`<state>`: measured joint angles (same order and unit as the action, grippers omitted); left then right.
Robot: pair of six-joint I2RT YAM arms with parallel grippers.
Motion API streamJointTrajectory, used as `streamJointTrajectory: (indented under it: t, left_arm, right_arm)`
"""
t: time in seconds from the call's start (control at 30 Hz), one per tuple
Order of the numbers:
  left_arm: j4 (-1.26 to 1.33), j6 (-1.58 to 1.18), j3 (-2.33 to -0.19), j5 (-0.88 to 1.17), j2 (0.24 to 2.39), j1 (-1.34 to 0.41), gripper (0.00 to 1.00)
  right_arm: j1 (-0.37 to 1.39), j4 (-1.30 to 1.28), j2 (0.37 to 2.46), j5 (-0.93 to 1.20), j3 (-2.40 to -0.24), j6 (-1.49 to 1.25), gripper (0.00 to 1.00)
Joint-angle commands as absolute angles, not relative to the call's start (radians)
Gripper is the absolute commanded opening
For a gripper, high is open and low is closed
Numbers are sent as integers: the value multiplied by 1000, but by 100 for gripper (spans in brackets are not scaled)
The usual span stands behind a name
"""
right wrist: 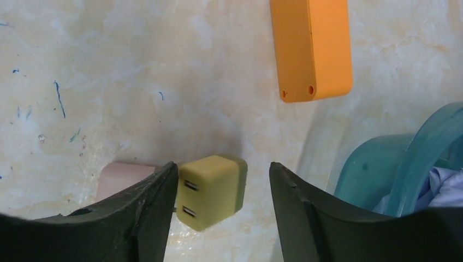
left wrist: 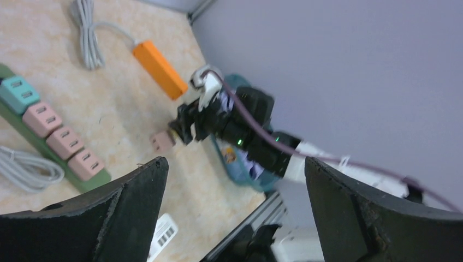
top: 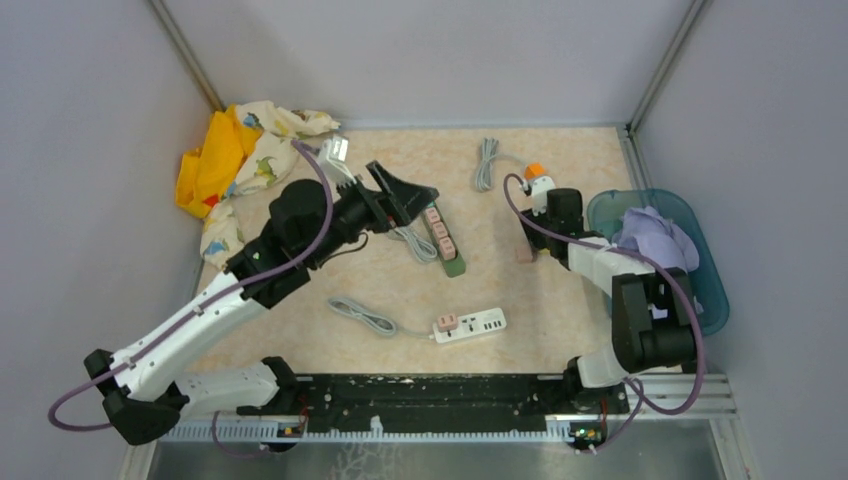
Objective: Pull the plug off the socket
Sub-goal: Place the plug at the center of the board.
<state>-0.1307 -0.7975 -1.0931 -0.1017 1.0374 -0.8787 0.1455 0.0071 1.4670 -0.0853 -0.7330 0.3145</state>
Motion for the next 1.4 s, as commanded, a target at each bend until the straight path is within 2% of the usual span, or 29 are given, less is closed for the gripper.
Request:
streamJointTrajectory:
  t: [0.0,0.1,0.27,0.57,0.83,0.97,1.23,1.37]
  left_arm:
    - [-378,-902,-1320,-219,1126,-875,99]
    - [-406,-920,-1434,-214,1175,-875,99]
    - [-407,-926,-1552,-211,1220,-876,99]
    - [-392,-909,-1618,-202,1268,-876,99]
    - [-370,-838,-1620,-184,1292,-877,99]
    - [-217,-702,-1392,-203,1209,-876,99]
    - [153,-373,-842,9,997,-872,99]
    - [245,-317,-658,74,905,-871,100]
  right_arm:
    - [138,28,1436,-80,-765,296,68]
    - [136,21,1410,-63,-766,294,73]
    - [135,13,1372,1,-765,284,73]
    - [136,-26,1312,173,-771,291,72]
    - [134,-146,1250,475,-801,373,72]
    - [135,-215,1224,647,-817,431,72]
    - [136,-273,1183,900,-818,495,72]
    - [140,-302,1174,993,-818,529,72]
